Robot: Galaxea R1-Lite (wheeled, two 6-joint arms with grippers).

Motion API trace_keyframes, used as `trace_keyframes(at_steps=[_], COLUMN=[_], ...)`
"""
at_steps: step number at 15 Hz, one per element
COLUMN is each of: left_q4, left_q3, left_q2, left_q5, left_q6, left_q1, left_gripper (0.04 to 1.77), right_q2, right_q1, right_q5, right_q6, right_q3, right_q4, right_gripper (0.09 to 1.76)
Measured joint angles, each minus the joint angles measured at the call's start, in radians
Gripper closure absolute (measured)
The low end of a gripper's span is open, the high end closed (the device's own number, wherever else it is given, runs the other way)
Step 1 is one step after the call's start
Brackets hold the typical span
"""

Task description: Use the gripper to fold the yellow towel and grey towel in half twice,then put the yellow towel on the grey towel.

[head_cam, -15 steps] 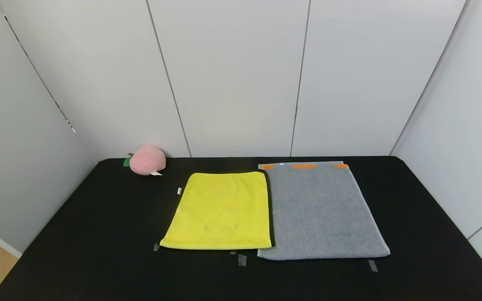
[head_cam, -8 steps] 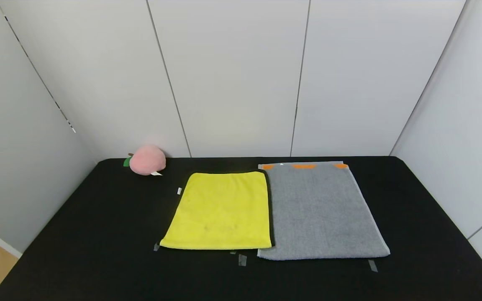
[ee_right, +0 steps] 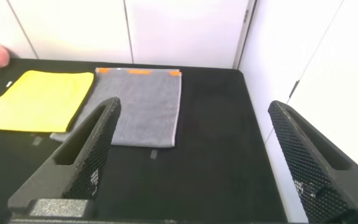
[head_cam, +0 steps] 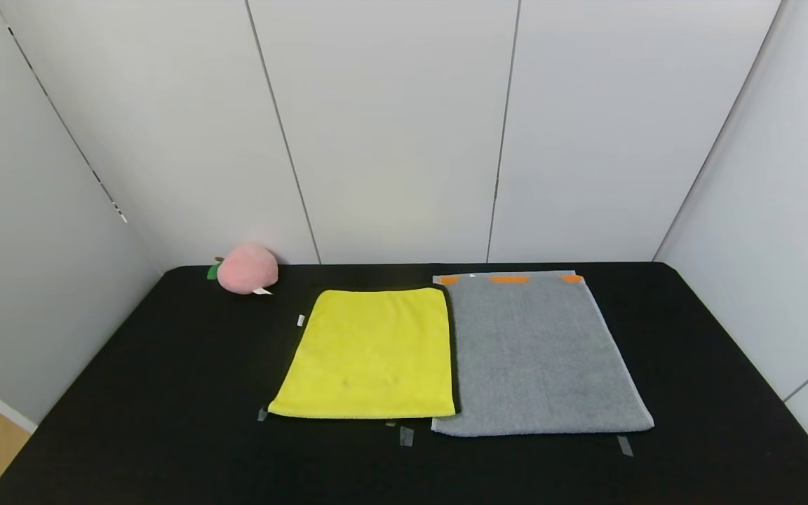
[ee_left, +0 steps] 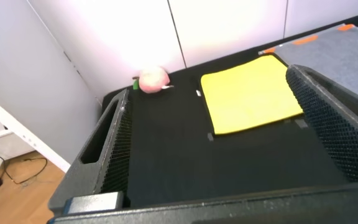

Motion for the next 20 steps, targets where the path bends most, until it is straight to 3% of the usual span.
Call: trace_keyframes(at_steps=[11, 15, 20], left_q4=[-0.010, -0.015, -0.019], left_q3=[-0.326, -0.428, -0.471], left_q2=[0.484, 0.679, 0.890], left_q5=[-0.015, -0.048, -0.057], left_q6=[0.015, 0.020, 0.046], left_q1=[0.000, 0.000, 0.000], left_gripper=[0.09, 0.09, 0.09], right_q2=[0.529, 0.730, 0.960], right_q1=[0.229, 0.316, 0.407], right_q5=[0.000, -0.006, -0.009], right_q6=[-0.002, -0.006, 0.001], right_q3=[-0.334, -0.396, -0.414], right_q4=[-0.001, -0.014, -0.169], right_gripper=[0.14, 0.14, 0.14])
